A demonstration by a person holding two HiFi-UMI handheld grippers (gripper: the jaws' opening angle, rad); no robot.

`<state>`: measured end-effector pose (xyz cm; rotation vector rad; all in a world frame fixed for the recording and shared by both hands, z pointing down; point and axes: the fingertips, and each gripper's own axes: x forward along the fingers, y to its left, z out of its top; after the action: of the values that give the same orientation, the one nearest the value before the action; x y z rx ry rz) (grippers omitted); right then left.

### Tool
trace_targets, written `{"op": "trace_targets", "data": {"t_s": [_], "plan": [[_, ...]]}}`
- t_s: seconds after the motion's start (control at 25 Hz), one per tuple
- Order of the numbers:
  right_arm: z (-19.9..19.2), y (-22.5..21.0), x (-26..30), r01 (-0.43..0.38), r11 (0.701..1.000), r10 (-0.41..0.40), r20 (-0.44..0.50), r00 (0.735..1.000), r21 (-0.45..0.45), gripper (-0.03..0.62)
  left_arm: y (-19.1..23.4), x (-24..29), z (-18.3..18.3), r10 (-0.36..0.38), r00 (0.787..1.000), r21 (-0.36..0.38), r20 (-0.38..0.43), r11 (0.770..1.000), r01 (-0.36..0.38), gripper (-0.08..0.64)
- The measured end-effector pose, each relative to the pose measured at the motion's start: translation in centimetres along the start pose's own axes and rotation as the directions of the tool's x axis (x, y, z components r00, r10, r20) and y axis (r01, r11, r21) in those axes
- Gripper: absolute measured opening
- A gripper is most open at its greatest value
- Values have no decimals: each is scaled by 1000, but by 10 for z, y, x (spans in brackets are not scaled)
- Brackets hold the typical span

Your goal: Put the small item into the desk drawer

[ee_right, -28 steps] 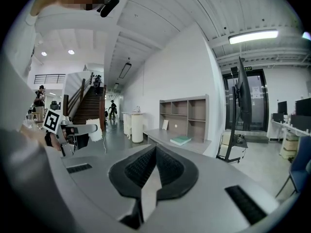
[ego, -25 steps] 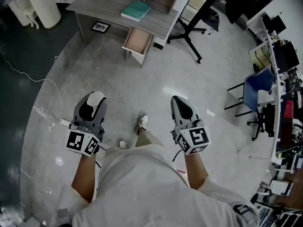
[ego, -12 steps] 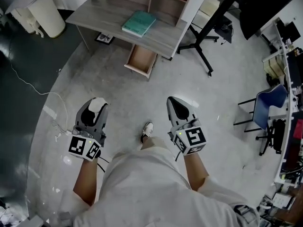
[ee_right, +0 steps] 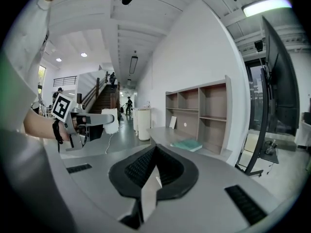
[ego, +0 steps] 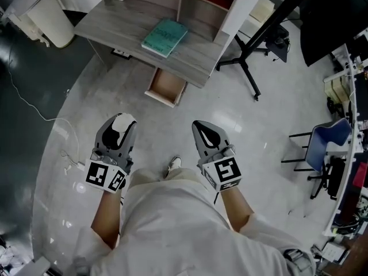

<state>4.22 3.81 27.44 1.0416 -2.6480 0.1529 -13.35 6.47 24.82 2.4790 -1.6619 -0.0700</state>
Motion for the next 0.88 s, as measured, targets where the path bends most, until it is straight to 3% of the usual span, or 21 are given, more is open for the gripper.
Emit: {"op": "trace_targets", "data": {"t_s": [0.2, 0.56, 0.88], "plan": [[3, -6, 41, -1, 1000, 1, -38, 999, 2, -3, 37, 28, -11, -17, 1000, -29, -25, 999, 16, 182], [31, -21, 108, 113, 993, -112, -67, 992, 26, -3, 102, 90, -14, -157, 987, -70, -29, 985, 155, 182], [12, -41, 108, 202, 977, -193, -111, 975, 73, -3, 98, 132, -33, -251, 964, -70, -84, 967, 246, 183]]}}
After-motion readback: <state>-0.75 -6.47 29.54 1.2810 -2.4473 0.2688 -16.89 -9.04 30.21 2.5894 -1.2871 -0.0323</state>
